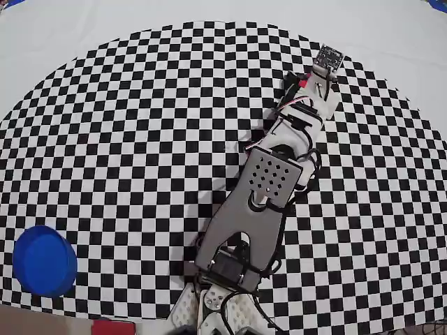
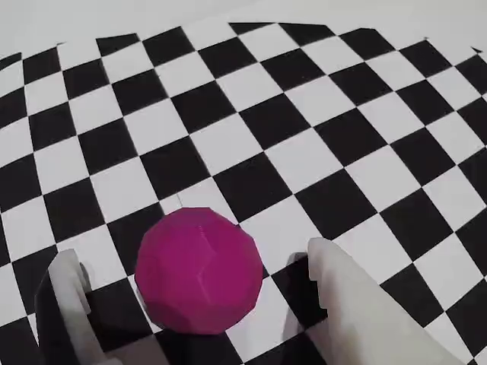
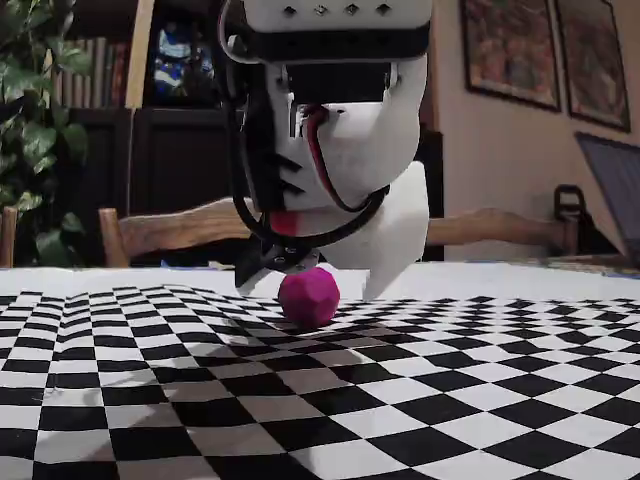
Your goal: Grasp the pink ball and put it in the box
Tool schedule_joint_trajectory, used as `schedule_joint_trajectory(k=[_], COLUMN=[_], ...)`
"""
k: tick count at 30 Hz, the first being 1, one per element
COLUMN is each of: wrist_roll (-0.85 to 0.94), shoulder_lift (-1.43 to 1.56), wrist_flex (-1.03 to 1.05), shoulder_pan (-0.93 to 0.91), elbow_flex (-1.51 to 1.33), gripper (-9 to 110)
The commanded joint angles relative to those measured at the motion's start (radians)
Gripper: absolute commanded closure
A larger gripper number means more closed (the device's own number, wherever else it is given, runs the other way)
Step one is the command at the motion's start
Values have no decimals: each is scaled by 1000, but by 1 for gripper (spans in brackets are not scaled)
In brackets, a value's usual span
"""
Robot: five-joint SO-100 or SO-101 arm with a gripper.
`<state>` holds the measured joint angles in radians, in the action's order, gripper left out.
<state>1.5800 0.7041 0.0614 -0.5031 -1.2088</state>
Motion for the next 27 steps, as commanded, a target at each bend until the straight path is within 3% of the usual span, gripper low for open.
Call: schedule_joint_trajectory(k=[1, 10, 13, 27], wrist_roll=[8, 8, 8, 8], shoulder_lift=[5, 5, 2, 3], wrist_flex=[2, 2, 2, 2], shoulder_pan=[2, 3, 3, 2], elbow_flex=[46, 52, 60, 69], gripper=[66, 69, 101, 101])
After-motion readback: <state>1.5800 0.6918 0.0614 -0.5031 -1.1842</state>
